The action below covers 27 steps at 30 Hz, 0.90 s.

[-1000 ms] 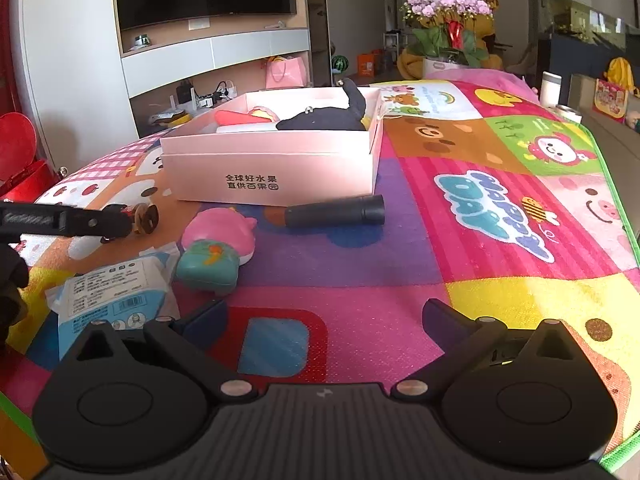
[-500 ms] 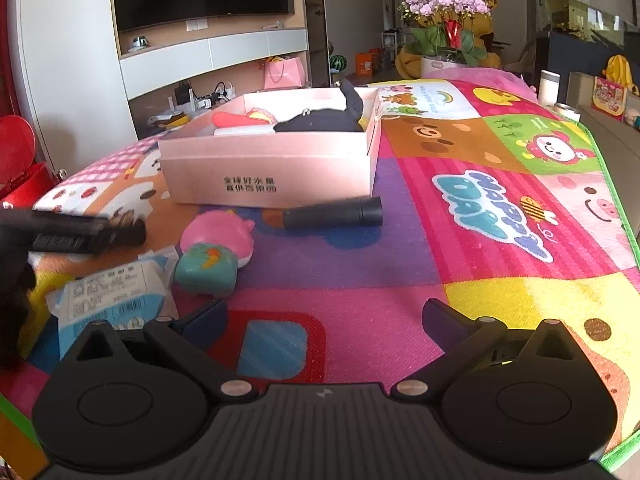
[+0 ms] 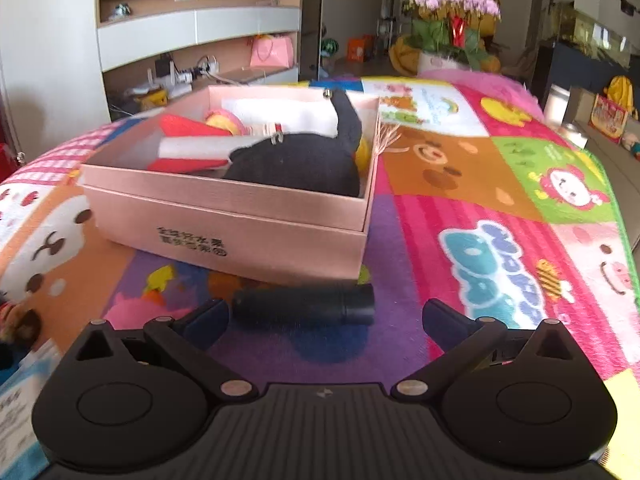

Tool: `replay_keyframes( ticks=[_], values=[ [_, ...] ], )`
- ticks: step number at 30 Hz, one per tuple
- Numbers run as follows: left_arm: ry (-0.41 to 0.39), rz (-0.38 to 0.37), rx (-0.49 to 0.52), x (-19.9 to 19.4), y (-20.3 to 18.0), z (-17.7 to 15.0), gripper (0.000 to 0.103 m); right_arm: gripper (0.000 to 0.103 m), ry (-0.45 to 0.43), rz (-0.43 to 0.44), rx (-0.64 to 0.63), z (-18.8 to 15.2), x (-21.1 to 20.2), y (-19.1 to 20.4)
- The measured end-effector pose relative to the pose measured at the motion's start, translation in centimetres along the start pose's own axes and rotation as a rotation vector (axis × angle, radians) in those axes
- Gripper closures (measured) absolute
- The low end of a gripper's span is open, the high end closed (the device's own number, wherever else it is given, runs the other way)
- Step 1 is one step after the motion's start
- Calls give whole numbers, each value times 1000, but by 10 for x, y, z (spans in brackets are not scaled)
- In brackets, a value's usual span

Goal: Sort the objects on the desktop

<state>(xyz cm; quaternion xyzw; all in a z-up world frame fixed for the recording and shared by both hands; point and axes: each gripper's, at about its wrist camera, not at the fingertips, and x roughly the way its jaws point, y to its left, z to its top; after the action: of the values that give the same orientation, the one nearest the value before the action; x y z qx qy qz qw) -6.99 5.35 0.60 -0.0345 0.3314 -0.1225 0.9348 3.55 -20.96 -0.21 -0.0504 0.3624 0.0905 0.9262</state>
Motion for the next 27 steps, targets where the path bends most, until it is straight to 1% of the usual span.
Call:
replay_keyframes(
  ticks=[1, 2, 3, 4, 5, 8, 11, 12, 14, 16, 21, 24, 26, 27],
  values=[
    [0, -2, -3, 0, 0, 0, 7, 1, 13, 7, 14, 2, 3, -1],
    [-1, -4, -4, 0, 1, 0, 7, 9, 13, 10, 29, 4, 4, -3],
    [-2, -4, -4, 0, 0, 0, 7, 13, 14, 15, 33, 5, 4, -4],
    [-3, -5, -2, 0, 0, -1, 7, 24, 8, 16, 25, 5, 2, -3],
    [-2, -5, 2, 0, -1, -1, 6, 28, 7, 16, 18, 5, -1, -2],
    [2, -13, 39, -1, -7, -1, 6, 29, -1, 20, 20, -1, -14, -2],
    [28, -30, 61, -1, -12, -2, 6, 29, 2, 35, 9, -15, -31, -1],
    [37, -23, 71, 0, -14, -3, 6, 29, 5, 41, 9, -21, -37, -2],
    [45, 2, 93, 0, -15, -3, 6, 29, 10, 49, 19, -32, -48, -3],
    [49, 33, 113, 0, -13, -2, 6, 28, 0, 36, 23, -44, -57, -2],
    [67, 163, 171, -2, 5, 2, 4, 28, -45, 3, 2, -61, -69, 6],
    [74, 257, 153, -7, 24, 6, 3, 28, -62, -7, 7, -63, -69, 7],
    [67, 282, 128, -13, 32, 9, 3, 28, -69, -5, 11, -64, -70, 6],
    [57, 264, 105, -18, 35, 11, 3, 28, -71, -1, 16, -65, -71, 5]
  ],
)
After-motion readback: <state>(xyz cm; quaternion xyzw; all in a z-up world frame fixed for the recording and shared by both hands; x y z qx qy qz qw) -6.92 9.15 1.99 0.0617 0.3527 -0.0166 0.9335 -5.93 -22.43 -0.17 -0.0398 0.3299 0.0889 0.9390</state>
